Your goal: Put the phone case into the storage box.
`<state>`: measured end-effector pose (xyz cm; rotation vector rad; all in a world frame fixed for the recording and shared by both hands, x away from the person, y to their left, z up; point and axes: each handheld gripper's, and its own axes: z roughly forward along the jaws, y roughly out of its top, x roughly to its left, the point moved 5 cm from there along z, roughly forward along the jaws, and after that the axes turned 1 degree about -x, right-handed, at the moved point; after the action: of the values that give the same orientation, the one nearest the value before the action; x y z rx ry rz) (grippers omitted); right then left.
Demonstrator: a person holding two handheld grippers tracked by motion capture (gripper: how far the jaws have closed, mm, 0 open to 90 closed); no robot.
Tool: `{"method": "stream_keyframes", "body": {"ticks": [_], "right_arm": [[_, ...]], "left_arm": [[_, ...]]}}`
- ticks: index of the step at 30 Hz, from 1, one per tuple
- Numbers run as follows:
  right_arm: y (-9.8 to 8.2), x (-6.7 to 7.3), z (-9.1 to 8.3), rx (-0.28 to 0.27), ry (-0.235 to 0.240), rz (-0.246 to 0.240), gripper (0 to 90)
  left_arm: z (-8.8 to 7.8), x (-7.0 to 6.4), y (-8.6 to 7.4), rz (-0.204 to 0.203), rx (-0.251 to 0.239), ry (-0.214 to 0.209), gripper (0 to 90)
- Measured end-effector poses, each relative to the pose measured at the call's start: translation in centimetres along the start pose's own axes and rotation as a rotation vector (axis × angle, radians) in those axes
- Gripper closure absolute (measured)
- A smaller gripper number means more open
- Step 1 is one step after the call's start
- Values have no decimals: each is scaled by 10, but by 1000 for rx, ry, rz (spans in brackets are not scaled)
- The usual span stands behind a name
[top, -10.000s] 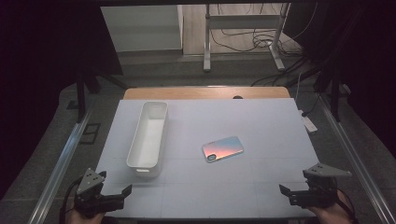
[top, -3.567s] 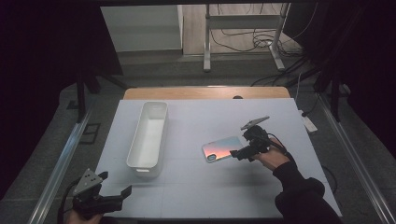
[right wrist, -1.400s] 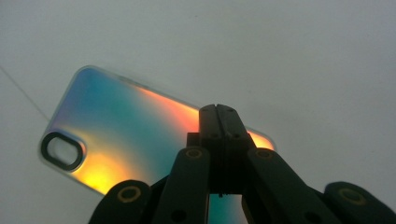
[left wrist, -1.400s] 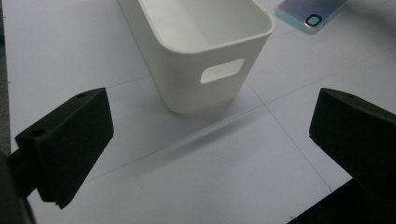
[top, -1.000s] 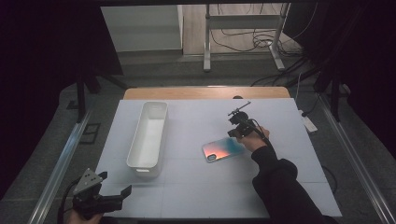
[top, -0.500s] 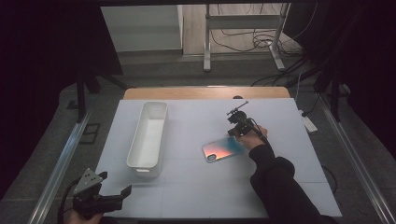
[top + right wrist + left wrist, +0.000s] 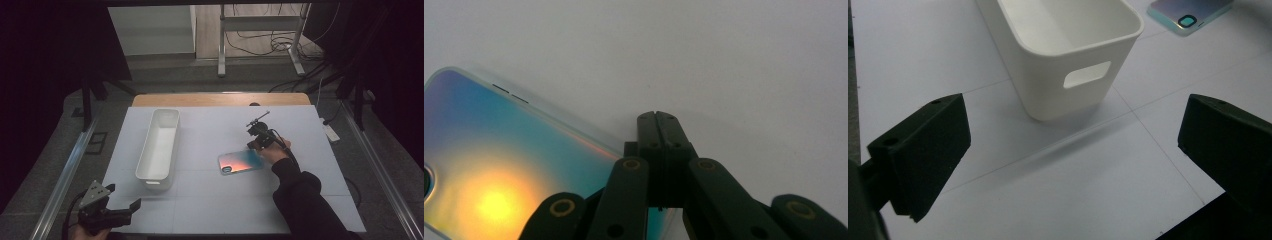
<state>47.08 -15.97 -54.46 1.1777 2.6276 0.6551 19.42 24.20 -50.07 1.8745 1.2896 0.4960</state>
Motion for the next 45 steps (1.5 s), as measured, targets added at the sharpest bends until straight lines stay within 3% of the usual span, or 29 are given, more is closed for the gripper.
{"method": "stream_keyframes", "body": {"ticks": [18, 45], "right_arm": [[-22, 10, -12, 14, 35, -38, 892], [-53, 22, -28, 31, 101, -49, 892]], "left_arm": [[0, -1, 0, 4, 3, 3, 13], [0, -1, 0, 7, 4, 2, 14]]}}
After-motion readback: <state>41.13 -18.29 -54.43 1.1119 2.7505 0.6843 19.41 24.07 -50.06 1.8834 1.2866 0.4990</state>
